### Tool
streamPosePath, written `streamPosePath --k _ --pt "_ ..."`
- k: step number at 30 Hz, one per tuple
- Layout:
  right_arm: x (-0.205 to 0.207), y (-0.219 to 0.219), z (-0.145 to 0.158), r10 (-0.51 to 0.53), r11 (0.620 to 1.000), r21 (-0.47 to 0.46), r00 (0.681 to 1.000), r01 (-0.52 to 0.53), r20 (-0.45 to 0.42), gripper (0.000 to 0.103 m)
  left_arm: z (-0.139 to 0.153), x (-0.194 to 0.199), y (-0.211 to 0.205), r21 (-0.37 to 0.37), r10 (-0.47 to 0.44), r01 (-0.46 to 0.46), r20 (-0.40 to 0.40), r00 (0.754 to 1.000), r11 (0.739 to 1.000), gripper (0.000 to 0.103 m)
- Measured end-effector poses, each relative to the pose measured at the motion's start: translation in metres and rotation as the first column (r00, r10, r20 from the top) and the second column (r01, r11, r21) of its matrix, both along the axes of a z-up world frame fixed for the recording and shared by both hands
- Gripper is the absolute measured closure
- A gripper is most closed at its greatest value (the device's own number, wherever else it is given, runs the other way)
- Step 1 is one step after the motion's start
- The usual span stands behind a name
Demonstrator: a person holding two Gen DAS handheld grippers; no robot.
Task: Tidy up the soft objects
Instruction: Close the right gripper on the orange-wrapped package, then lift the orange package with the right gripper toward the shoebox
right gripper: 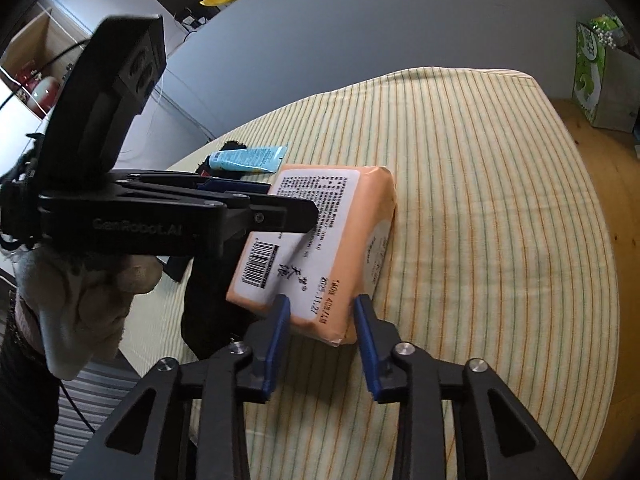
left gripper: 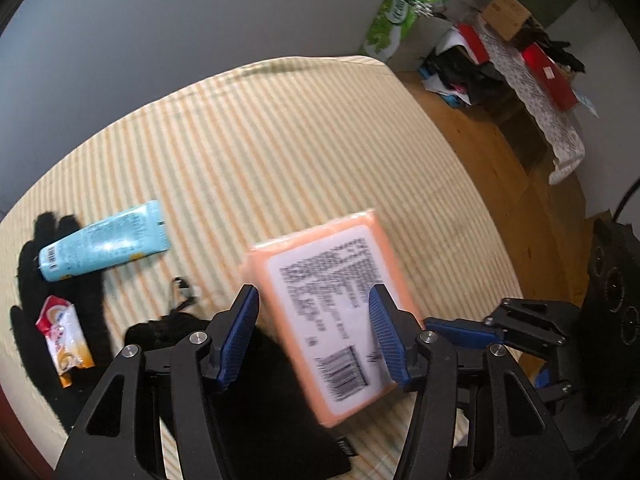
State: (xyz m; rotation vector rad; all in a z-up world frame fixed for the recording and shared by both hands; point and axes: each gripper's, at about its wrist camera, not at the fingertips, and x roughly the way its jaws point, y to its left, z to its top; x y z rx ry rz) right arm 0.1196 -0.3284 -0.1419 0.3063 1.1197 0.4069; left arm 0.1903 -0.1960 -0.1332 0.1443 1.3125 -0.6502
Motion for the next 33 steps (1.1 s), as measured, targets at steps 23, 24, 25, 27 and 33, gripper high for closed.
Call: streamPosePath --k 23,24,25,27,33 --pt "-0.011 -0.059 0.001 -0.134 0.984 0.116 0.991 0.135 -0.011 0.058 -0.01 -0.039 0.016 -0.141 0.032 -0.03 0.016 0.999 0.99 0.045" --pt "-0.008 -0.057 -0.001 -0.134 0.984 0.118 0.991 0.135 -0.017 0.058 -0.01 -0.041 0.014 -0.144 0.025 -0.022 0.024 0.999 0.989 0.045" --pt "-0.004 -0.054 -0.003 -0.131 0.984 0.119 0.991 0.133 -0.026 0.058 -0.011 -0.043 0.011 -0.143 0.017 -0.012 0.035 0.999 0.99 0.045" --pt "0.001 -0.052 -0.007 -0.129 0.981 0.14 0.99 0.135 -0.048 0.058 -0.011 -0.048 0.007 -0.141 0.0 0.008 0.053 0.999 0.99 0.045" --pt "0.01 -0.049 -0.014 -0.128 0.979 0.15 0.988 0.14 -0.085 0.058 -0.014 -0.06 -0.007 -0.134 -0.035 0.048 0.096 0.995 0.99 0.045"
